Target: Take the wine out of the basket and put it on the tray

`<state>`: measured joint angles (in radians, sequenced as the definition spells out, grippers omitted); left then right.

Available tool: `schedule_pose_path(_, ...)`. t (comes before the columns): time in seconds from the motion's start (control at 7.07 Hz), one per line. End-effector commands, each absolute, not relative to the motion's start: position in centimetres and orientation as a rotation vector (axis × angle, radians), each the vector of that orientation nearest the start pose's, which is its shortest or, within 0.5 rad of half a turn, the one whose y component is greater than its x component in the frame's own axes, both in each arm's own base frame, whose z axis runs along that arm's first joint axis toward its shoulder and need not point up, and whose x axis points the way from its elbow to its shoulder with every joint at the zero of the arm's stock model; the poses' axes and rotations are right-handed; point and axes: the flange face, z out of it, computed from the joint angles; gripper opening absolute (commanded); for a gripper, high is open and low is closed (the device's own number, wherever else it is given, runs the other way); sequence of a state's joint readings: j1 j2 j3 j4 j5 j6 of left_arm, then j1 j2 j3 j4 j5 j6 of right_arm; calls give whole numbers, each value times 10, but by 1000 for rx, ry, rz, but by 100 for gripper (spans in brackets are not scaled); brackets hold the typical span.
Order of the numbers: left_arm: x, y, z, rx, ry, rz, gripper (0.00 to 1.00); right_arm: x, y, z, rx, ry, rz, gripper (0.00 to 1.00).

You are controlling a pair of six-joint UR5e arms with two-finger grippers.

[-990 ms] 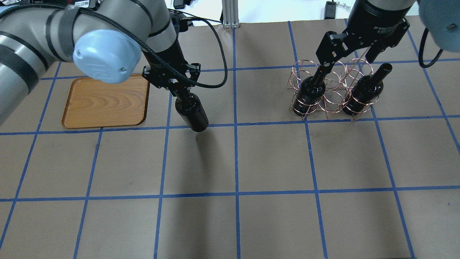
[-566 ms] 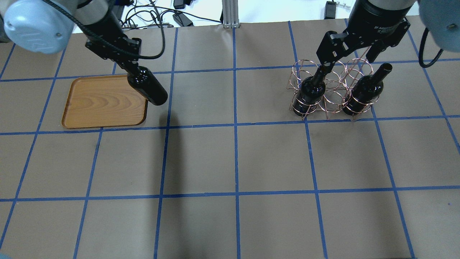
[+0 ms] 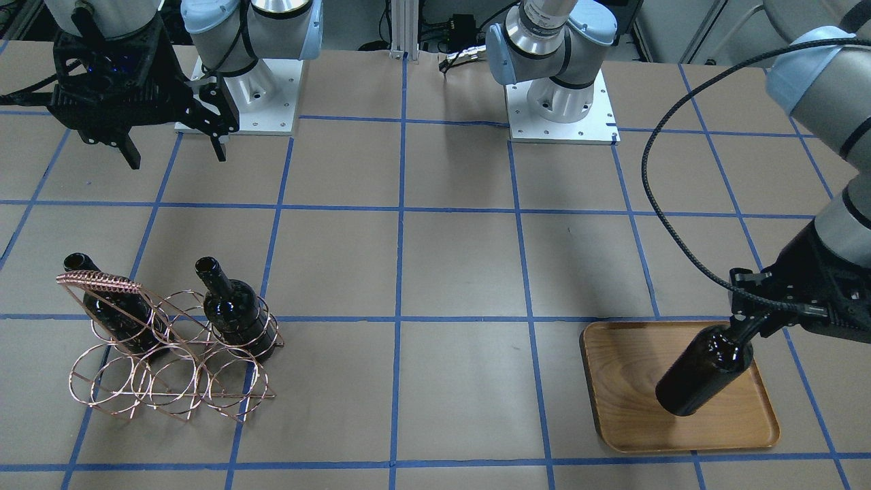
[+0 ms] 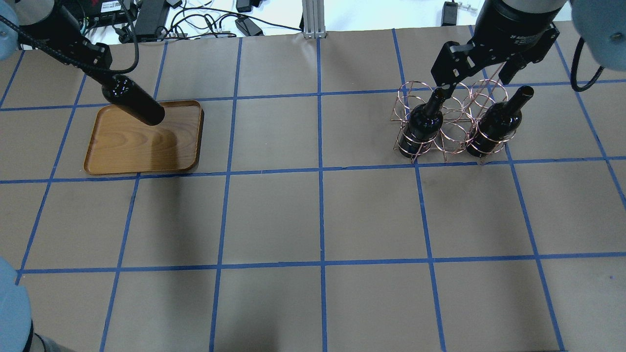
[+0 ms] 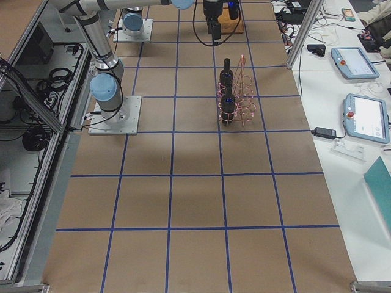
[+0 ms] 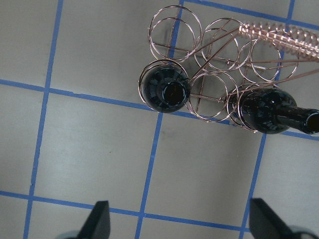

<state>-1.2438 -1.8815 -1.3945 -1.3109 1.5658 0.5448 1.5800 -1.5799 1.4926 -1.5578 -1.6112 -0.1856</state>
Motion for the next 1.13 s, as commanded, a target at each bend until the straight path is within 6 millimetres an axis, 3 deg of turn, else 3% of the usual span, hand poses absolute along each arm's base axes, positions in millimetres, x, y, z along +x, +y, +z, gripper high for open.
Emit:
schedule_pose_path(0.0,115,-636,414,303,3075,-132,8,131,-495,532,-310,3175,-137,98)
schedule_pose_path(0.28,114,-633,403,288,3097,-98,15,128,-496,532,-307,3167,-140,99)
schedule_pose_path(0.42,114,-633,403,293,3096,-94,45,128,-497,534,-309,3170,-167,99)
schedule_pose_path(0.57,115,-633,401,289,3101,-92,99,128,-497,533,-309,3170,-162,99)
schedule_pose_path(0.71,115,-633,401,284,3101,-89,100,128,-497,533,-307,3170,-160,99)
schedule_pose_path(0.99,91,-613,448,308,3080,-115,100,127,-497,533,-304,3173,-157,99)
